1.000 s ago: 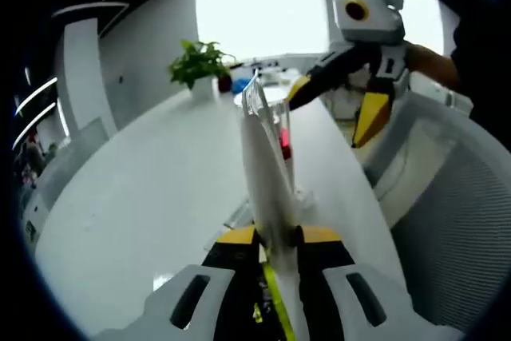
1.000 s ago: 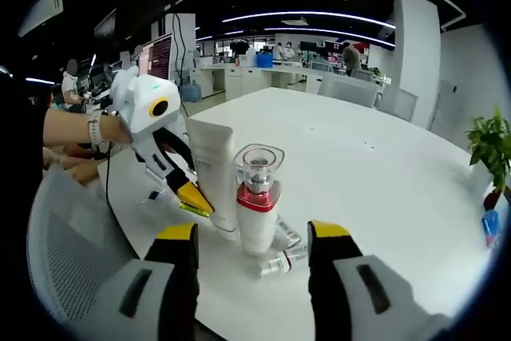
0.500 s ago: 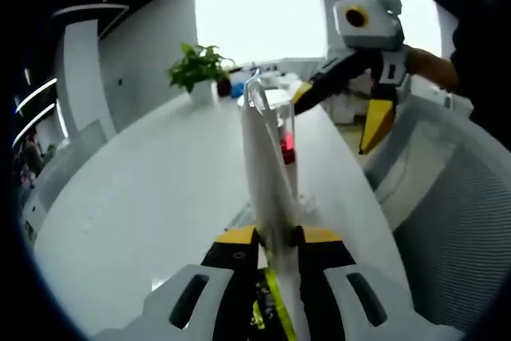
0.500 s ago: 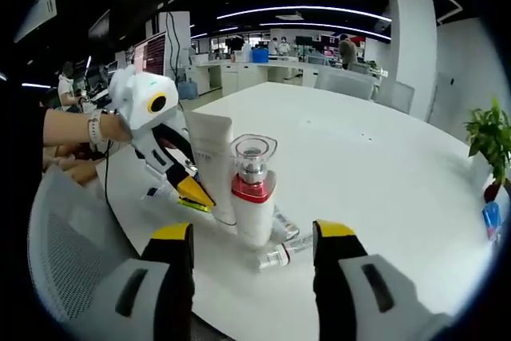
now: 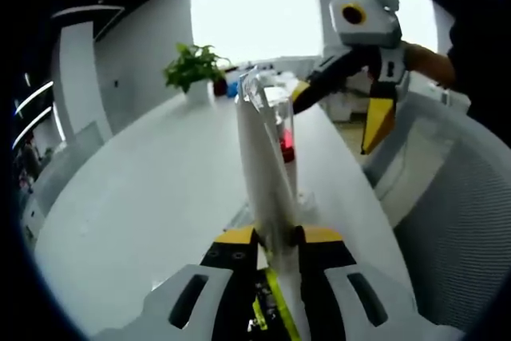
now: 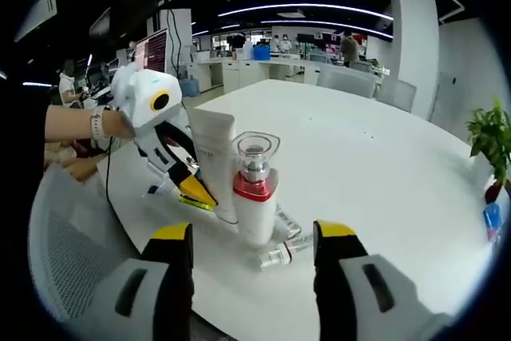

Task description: Arrange the skincare products in the storage area until every visible bottle or jar stands upright without overlapping.

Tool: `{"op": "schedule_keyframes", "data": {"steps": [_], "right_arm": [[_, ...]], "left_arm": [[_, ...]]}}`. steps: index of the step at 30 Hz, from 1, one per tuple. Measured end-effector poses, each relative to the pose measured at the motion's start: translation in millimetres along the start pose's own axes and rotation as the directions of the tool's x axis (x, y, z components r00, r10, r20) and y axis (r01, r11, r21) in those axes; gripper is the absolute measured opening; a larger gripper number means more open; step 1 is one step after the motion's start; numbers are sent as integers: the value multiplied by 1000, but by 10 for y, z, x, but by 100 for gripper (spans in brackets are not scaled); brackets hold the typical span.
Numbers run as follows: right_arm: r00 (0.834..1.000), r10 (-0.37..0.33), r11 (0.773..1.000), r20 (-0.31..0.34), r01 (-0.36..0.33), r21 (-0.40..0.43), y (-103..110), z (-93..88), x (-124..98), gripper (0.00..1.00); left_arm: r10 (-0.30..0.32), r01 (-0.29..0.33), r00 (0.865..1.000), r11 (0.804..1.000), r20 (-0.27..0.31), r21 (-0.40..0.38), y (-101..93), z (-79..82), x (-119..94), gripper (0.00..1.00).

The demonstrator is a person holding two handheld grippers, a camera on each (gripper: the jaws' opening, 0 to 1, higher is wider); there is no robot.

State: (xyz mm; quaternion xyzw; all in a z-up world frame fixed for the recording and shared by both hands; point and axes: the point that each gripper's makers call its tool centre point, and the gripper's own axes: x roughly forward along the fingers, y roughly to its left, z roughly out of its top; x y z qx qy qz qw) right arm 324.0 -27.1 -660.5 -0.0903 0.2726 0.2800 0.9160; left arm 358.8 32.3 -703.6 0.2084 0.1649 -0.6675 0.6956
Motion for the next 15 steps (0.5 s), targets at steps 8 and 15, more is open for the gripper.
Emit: {"op": "schedule_keyframes", "data": {"steps": [8,15], "right_arm": [[1000,0,1000,1,0,2,-2,-7,9,61],[1000,-2,1000,-4,2,3,-25,-28,10,63]], "left_arm": [[-2,2,1000,1000,-2,3,4,-9,11,16],[-5,5,1000,1000,10,-17,7,-14,15,16]]}}
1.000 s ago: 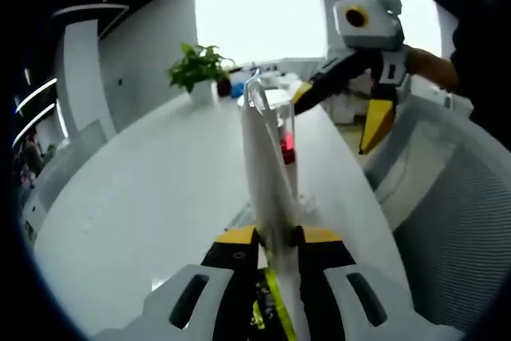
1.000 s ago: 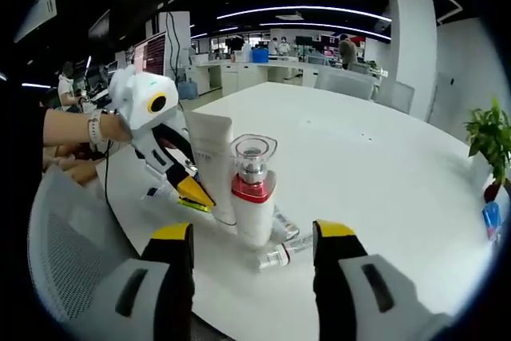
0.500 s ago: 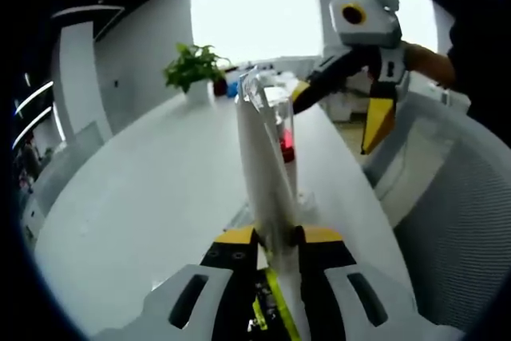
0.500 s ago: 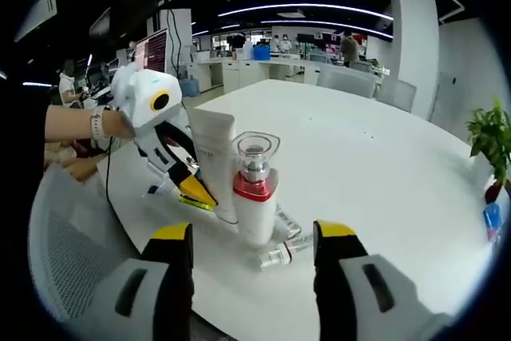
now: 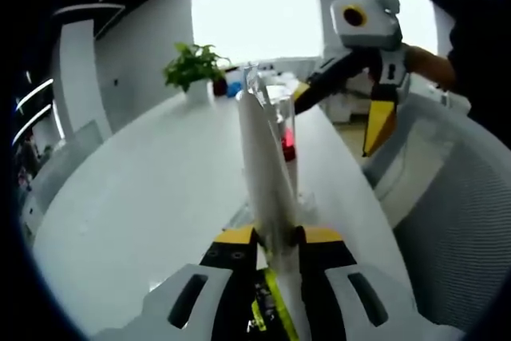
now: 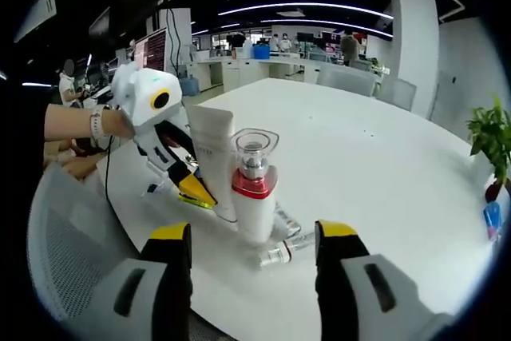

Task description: Arrange the skincare products in the storage area until every visible bottle or jar stands upright without overlapping.

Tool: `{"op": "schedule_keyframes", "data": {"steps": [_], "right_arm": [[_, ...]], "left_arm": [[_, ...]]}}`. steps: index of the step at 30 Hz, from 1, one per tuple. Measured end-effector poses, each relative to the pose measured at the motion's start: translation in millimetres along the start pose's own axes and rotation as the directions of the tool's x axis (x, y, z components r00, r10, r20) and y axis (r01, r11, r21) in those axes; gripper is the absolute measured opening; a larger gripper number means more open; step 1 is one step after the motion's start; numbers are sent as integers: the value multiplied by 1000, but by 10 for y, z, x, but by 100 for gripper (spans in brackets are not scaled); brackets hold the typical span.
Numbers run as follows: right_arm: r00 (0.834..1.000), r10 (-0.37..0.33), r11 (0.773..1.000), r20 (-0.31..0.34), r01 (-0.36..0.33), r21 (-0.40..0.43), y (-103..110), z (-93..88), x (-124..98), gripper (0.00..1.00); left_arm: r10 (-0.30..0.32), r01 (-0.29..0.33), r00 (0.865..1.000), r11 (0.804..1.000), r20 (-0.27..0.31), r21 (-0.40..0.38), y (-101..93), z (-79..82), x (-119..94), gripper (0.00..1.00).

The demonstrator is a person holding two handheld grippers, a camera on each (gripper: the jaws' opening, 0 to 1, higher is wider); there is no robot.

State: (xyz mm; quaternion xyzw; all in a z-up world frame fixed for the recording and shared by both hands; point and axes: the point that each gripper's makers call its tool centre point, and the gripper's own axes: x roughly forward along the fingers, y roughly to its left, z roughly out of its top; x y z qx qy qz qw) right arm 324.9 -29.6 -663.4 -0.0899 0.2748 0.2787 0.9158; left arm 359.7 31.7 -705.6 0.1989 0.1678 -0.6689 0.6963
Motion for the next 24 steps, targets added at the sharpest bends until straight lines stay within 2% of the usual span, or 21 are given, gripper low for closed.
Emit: {"op": "schedule_keyframes", "data": {"steps": [13,17,20,24], "right_arm": [[1000,11,1000,-20,-10,7,2,-69,13,64],[999,16,1000,-28,-16,4,17,-102,30,65],[999,16,1000,-30,-16,2,28,-106,35,66],[999,22,1000,-36,-22,12,32,-108,53,68]], "left_arm": [[7,-7,1000,1000,-6,-8,-13,-14,-14,17],[33,-34,999,998,-19,-43,27,-61,-39,23],[40,-42,999,998,-32,-55,23,-106,-96,23],[64,-65,998,988,-10,-141,31,-111,-169,28]]}}
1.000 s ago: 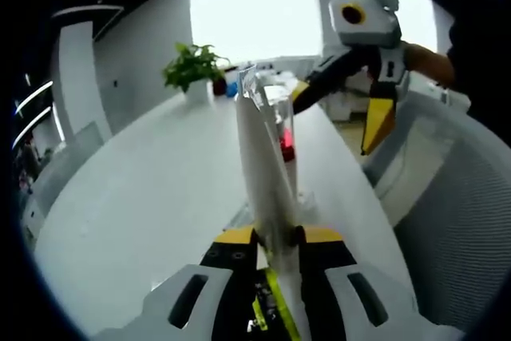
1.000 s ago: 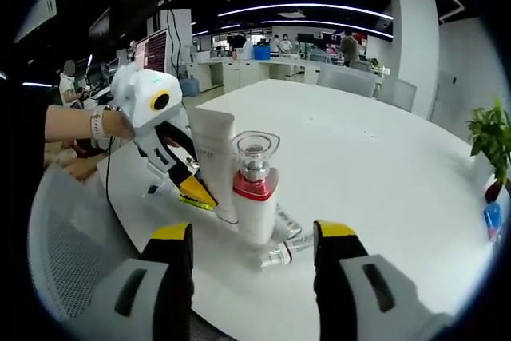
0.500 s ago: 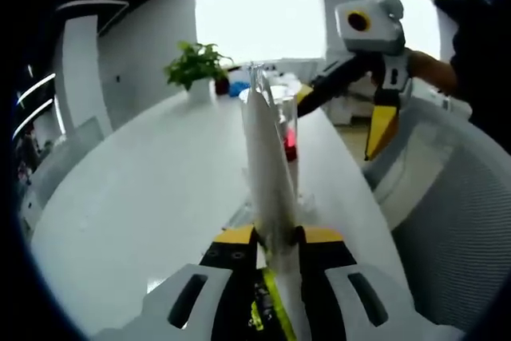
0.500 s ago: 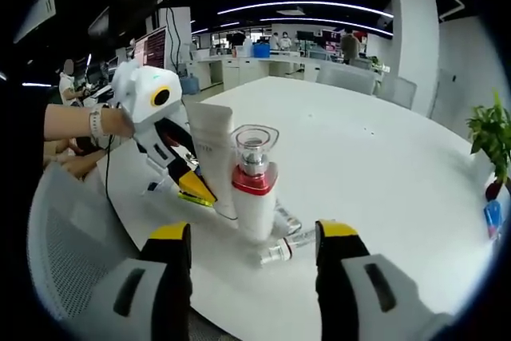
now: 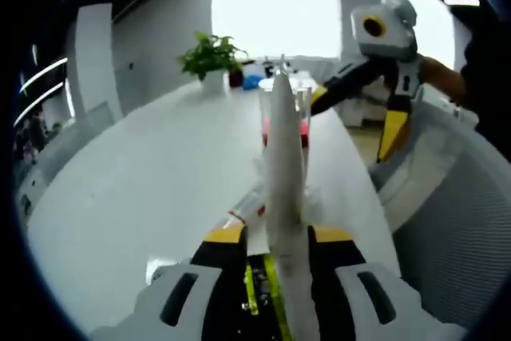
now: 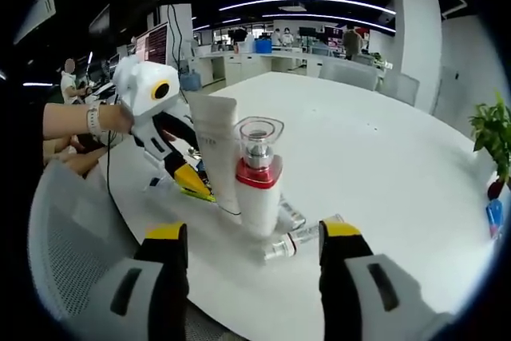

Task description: Arrange the skincare products in the storage area until every visible bottle or jar stands upright without overlapping.

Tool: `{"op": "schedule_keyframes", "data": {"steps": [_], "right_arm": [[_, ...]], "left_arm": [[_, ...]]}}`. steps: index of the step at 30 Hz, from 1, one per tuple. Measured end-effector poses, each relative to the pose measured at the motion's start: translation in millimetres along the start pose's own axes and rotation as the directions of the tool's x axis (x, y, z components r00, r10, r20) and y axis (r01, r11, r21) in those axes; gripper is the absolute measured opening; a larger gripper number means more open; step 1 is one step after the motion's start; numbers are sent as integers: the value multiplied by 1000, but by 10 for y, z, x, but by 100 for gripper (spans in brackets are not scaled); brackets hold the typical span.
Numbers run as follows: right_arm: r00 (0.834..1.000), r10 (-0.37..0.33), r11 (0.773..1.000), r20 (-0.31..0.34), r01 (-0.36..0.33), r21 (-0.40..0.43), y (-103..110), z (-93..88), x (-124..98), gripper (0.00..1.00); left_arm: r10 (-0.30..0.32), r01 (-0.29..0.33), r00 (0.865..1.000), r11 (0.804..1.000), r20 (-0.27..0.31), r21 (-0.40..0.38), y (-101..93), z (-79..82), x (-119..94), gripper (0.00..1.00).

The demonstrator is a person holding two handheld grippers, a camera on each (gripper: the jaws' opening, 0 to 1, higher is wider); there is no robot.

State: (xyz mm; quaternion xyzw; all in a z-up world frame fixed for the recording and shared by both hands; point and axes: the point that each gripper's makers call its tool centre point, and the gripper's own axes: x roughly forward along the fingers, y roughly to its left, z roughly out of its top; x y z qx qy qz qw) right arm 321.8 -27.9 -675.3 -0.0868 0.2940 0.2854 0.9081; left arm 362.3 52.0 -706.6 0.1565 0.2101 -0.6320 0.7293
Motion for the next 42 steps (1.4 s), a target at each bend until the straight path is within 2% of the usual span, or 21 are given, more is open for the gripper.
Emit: {"op": "schedule_keyframes", "data": {"steps": [2,6,10,13,19,25,30,33,36,42], "right_arm": [[1000,5,1000,-1,-5,-4,20,8,0,69],[1000,15,1000,4,-15,-21,39,40,3,72],[1000,25,999,3,-25,-36,73,56,19,75],[1000,26,999,4,-26,-43,89,67,20,77],[1000,28,998,5,-28,-58,134,92,-9,81],[1000,3,999,18,-2,-52,119,119,-44,87],[999,-12,998,37,14,-59,128,161,-96,91],[999,-29,997,38,31,-67,121,163,-130,95],[999,-34,996,36,37,-76,126,158,-163,96],[999,-31,995,34,35,-98,200,165,-185,98]], "left_arm": [[23,-23,1000,1000,-9,9,13,-27,-32,29],[52,-52,999,998,-7,-32,21,-36,-95,35],[100,-100,995,994,0,-45,53,-23,-171,34],[117,-116,993,990,1,-82,60,-27,-219,41],[140,-140,990,985,-14,-100,29,-58,-316,51],[165,-166,986,977,-24,-132,-8,-58,-439,62],[180,-182,983,975,-27,-125,-63,-34,-537,65],[196,-198,980,972,-25,-128,-83,0,-602,70],[228,-228,974,967,-19,-113,-90,41,-678,71],[259,-260,966,957,-23,-126,-132,55,-802,82]]}}
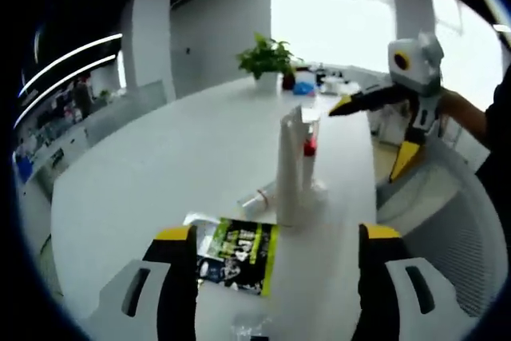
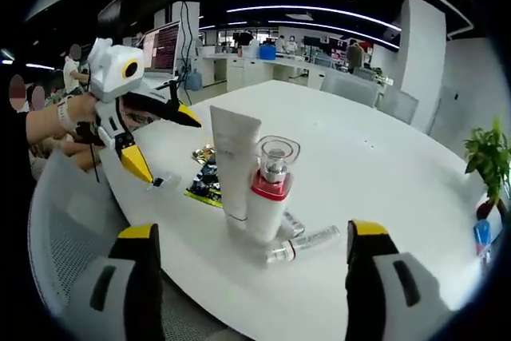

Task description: Arrange the skincare products in the storage area until every visible bottle or jar stands upright without overlapping.

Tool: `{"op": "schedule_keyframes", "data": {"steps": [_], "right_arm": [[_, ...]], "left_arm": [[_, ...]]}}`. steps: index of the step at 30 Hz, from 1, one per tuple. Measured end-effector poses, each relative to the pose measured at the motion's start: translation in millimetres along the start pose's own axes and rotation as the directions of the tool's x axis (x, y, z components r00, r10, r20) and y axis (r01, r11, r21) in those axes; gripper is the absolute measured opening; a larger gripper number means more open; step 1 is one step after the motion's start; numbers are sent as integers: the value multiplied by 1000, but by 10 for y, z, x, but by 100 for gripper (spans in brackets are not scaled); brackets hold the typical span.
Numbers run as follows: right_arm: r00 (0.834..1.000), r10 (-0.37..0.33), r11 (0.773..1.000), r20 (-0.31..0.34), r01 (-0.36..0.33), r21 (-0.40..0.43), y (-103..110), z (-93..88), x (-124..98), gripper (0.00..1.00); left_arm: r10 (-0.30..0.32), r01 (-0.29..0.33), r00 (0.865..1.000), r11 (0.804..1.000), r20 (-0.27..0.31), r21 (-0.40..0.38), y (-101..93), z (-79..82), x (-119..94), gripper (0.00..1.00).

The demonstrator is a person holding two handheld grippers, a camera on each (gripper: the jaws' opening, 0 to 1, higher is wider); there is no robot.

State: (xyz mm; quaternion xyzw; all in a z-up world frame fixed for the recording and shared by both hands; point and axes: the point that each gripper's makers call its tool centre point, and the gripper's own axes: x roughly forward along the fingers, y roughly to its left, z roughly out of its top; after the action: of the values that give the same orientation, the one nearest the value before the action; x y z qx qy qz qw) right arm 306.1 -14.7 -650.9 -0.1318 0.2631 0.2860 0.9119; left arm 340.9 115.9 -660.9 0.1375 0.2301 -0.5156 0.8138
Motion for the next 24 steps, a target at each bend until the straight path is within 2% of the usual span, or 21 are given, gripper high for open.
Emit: {"op": "schedule_keyframes", "data": {"steps": [6,12,14,18,20,24], "right_arm": [[1000,3,1000,26,-3,-17,82,79,-38,99],[1000,5,1000,21,-5,-23,143,55,-66,100],[1000,15,1000,25,-15,-1,180,62,-86,100],[998,31,999,61,-32,29,239,110,-127,100],[998,30,999,62,-32,26,256,110,-143,100],[997,48,999,61,-49,14,321,107,-180,100]], "left_arm": [[31,-31,999,999,-17,-6,-21,-49,-109,88],[63,-63,998,998,-30,-20,-59,-101,-211,95],[72,-73,997,997,-34,-16,-66,-122,-241,97],[91,-92,996,995,-23,-50,-94,-158,-299,97],[117,-118,993,990,-13,-78,-80,-164,-330,97],[125,-123,992,989,7,-87,-121,-152,-408,97]]}}
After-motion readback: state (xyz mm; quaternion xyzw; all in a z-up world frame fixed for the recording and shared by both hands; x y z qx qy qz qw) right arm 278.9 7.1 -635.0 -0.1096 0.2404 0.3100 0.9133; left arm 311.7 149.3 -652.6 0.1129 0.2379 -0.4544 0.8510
